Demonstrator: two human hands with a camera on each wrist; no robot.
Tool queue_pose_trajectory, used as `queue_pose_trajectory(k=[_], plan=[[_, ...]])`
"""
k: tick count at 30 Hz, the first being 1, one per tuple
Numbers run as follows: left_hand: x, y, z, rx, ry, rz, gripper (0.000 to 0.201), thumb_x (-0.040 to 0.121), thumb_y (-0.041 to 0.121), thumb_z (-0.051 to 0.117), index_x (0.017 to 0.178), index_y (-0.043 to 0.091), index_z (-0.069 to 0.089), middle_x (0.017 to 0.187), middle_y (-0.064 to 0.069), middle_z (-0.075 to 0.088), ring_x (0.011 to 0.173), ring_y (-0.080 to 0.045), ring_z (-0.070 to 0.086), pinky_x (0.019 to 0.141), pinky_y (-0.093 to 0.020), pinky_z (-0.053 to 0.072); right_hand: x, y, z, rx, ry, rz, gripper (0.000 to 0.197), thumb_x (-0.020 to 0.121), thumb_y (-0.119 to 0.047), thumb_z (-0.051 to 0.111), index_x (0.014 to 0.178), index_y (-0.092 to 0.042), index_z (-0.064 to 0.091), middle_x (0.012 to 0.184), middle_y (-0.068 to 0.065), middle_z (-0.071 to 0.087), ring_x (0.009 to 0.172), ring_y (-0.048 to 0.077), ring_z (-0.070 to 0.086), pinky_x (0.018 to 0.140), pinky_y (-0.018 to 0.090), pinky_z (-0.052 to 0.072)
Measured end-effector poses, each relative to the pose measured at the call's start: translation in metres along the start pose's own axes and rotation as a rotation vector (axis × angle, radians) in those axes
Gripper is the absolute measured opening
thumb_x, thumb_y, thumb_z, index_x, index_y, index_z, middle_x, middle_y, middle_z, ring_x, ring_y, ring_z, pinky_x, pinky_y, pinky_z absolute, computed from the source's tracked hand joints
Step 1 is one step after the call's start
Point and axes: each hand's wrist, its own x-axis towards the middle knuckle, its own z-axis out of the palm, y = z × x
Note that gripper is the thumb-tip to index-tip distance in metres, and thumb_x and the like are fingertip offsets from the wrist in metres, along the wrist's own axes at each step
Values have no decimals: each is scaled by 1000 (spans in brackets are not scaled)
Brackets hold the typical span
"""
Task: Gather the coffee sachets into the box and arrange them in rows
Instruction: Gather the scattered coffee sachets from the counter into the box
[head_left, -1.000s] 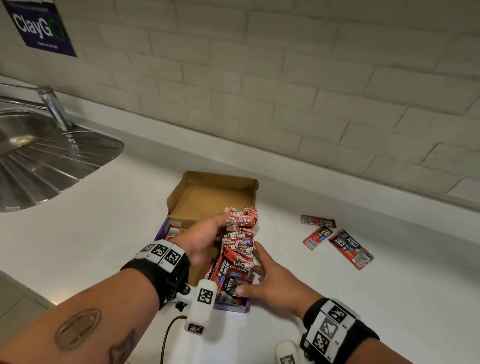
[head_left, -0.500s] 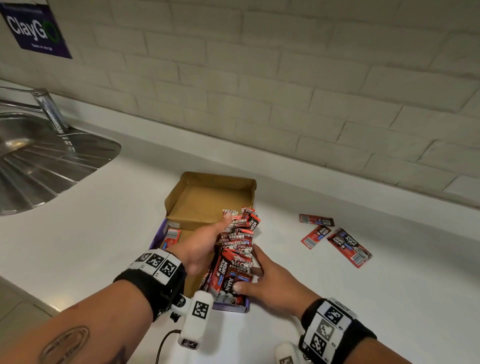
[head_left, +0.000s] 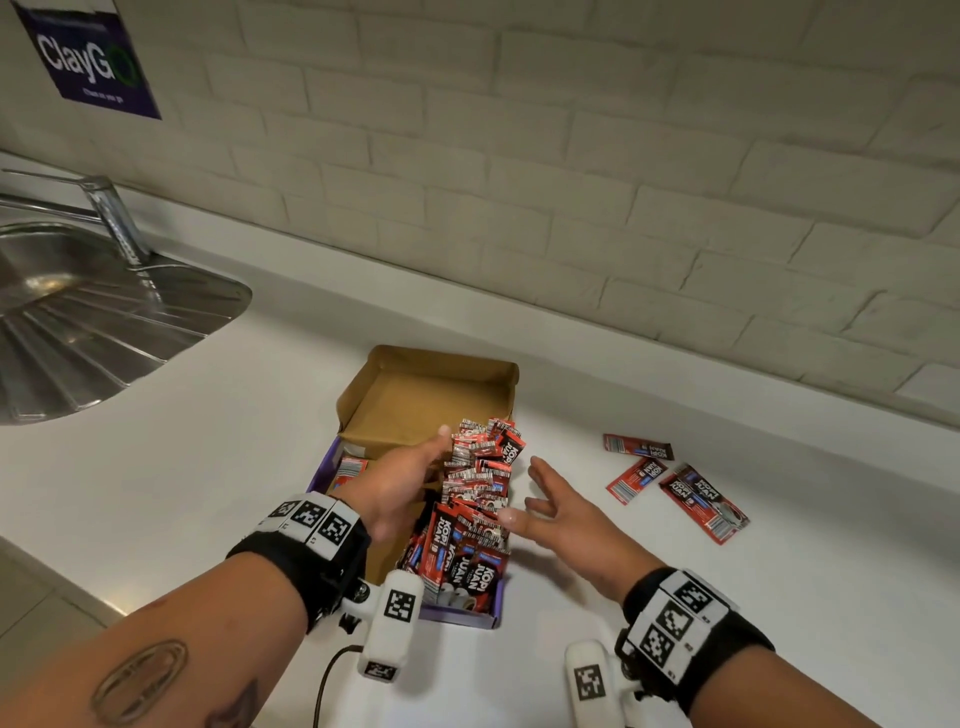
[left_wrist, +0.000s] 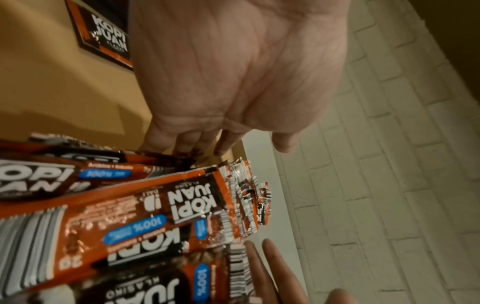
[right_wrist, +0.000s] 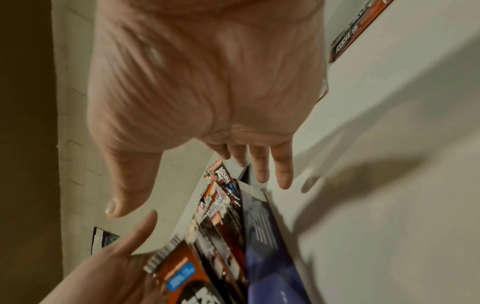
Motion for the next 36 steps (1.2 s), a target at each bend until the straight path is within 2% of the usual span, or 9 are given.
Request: queue_pose_trajectory(k=[4,7,9,17,21,24,26,33,36], plan=[[5,-7,-16,89,113,-32,37,102,48,48,120,18,60,123,-8,65,119,-28,57,108,-52,42,-2,1,-7,69,25,-14,146,43,-85,81,162,-37,13,169,-8,23,146,16,39,118,49,38],[7,-12,-26,226,159,-62,25,101,11,52,124,3,60,122,-17,67,113,-32,63,96,-45,54,-4,3,-7,98,42,-10,126,58,-72,80,161,-35,18,167,-7,26,142,15,43,117,46,40],[8,-16,-31,398,157,-63,28,97,2,52,123,2,62,120,-19,68,110,-34,67,90,-43,59,-5,6,-6,121,52,-10,113,67,-61,77,161,-35,21,166,-6,29,139,14,47,114,43,42],[2,-28,-24,762,71,-146,21,82,1,75,97,16,70,89,-3,74,77,-16,72,63,-29,60,-6,9,-7,137,97,-4,92,77,-53,82,153,-36,34,159,-5,40,129,12,54,88,27,50],[3,-33,-18,918,114,-114,24,75,14,83,95,12,70,87,-3,72,79,-20,70,57,-24,55,0,-14,-8,-132,148,-108,63,90,-41,75,143,-43,42,152,-12,46,137,11,46,104,35,45],[7,-33,-18,935,161,-84,18,75,14,78,91,9,69,81,-4,69,71,-21,67,52,-24,52,8,-41,-4,-498,167,-304,67,88,-46,75,147,-35,45,157,-11,41,142,10,38,119,39,34],[8,-33,-18,892,189,-60,20,77,12,73,96,9,67,87,-6,71,76,-22,71,59,-31,59,15,-59,5,-682,92,-362,80,85,-58,74,153,-34,39,165,-8,30,151,14,27,125,39,24],[10,-29,-18,930,181,5,30,83,22,68,110,11,62,104,-8,68,89,-24,64,67,-27,49,62,-84,39,-1269,-240,-297,123,72,-77,71,163,-24,7,172,3,5,158,26,-4,126,56,-5],[12,-30,-19,918,173,-1,30,81,17,68,110,12,63,97,-6,67,80,-21,60,62,-25,51,73,-84,40,-1470,-333,-238,122,68,-81,70,162,-21,19,170,5,18,158,30,3,124,63,-5]])
